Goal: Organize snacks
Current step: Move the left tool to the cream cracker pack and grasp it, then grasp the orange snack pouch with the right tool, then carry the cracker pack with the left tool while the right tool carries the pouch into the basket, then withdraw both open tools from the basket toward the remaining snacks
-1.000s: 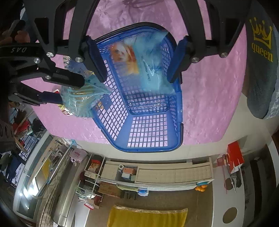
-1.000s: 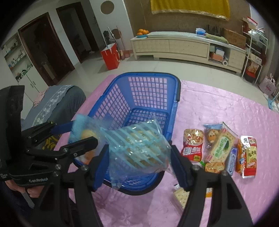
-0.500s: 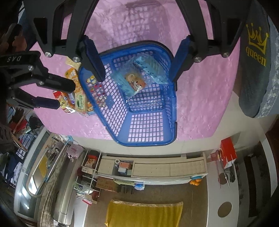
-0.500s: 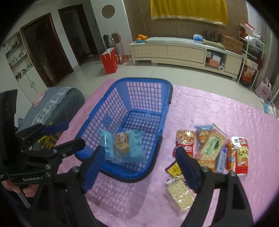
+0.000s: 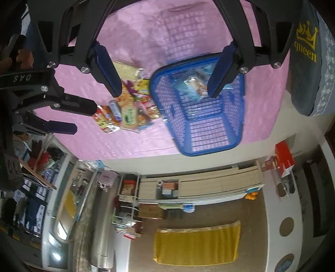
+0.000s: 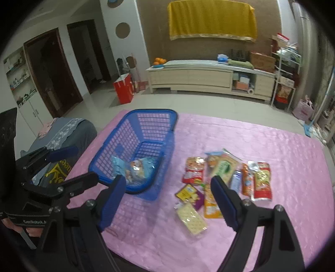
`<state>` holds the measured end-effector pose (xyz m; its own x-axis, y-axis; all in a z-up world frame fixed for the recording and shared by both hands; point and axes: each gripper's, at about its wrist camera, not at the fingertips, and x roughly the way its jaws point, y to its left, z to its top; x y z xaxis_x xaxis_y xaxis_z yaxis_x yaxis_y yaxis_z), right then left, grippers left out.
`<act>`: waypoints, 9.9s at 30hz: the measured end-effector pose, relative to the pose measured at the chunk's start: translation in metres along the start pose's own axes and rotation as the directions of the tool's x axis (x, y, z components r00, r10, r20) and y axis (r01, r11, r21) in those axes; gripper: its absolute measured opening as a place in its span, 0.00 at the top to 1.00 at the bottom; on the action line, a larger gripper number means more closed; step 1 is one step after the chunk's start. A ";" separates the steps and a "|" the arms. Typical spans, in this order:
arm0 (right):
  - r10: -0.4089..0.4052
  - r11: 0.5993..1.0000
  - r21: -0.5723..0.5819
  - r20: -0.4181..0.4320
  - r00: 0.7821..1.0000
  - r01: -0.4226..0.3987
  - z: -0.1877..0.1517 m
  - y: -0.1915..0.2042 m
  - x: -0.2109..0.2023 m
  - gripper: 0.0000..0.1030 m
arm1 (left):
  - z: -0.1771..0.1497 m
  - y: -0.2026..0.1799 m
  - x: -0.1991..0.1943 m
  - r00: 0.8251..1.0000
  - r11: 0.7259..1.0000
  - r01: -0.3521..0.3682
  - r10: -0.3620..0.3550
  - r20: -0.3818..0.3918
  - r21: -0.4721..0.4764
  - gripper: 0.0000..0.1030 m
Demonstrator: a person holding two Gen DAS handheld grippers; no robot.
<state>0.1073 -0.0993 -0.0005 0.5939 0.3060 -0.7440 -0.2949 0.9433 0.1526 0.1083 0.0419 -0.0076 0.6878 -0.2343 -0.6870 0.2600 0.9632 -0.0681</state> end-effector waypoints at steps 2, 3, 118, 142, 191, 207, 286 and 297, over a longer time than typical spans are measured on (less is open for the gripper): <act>-0.016 1.000 0.014 0.002 1.000 0.016 -0.005 -0.011 -0.005 0.16 | 0.001 -0.012 0.003 1.000 1.000 0.012 -0.012 -0.002 0.012 0.20; -0.023 1.000 0.022 0.004 1.000 0.023 -0.007 -0.016 -0.008 0.16 | 0.001 -0.018 0.005 1.000 1.000 0.018 -0.018 -0.003 0.015 0.20; -0.064 0.984 -0.179 -0.311 0.948 0.008 -0.092 -0.090 0.147 0.82 | -0.117 -0.045 0.151 0.956 0.949 -0.143 0.058 -0.288 -0.282 0.45; -0.028 0.991 -0.131 -0.095 0.995 0.016 -0.060 -0.056 0.017 0.81 | -0.064 -0.044 0.042 0.997 0.982 -0.058 0.046 -0.067 -0.180 0.45; -0.068 0.976 -0.215 -0.133 0.989 0.038 0.069 0.049 0.159 0.38 | 0.033 0.138 0.079 0.994 0.983 -0.100 0.094 -0.046 -0.155 0.45; -0.059 0.993 -0.109 -0.125 0.990 0.046 0.059 0.028 0.127 0.16 | 0.034 0.118 0.072 0.993 0.991 -0.092 0.083 -0.087 -0.098 0.45; -0.199 0.948 0.219 -0.152 0.968 0.229 -0.041 -0.192 0.021 0.16 | 0.032 -0.115 0.147 0.972 0.985 0.060 -0.021 -0.235 0.160 0.23; -0.196 0.943 0.223 -0.228 0.954 0.247 -0.043 -0.226 0.070 0.16 | 0.032 -0.129 0.224 0.932 0.980 -0.039 0.107 -0.346 0.197 0.23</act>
<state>0.1827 -0.2966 -0.1151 0.4538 0.0773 -0.8877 0.0357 0.9939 0.1047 0.2505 -0.1386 -0.1297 0.4347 -0.0701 -0.8979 0.3618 0.9266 0.1028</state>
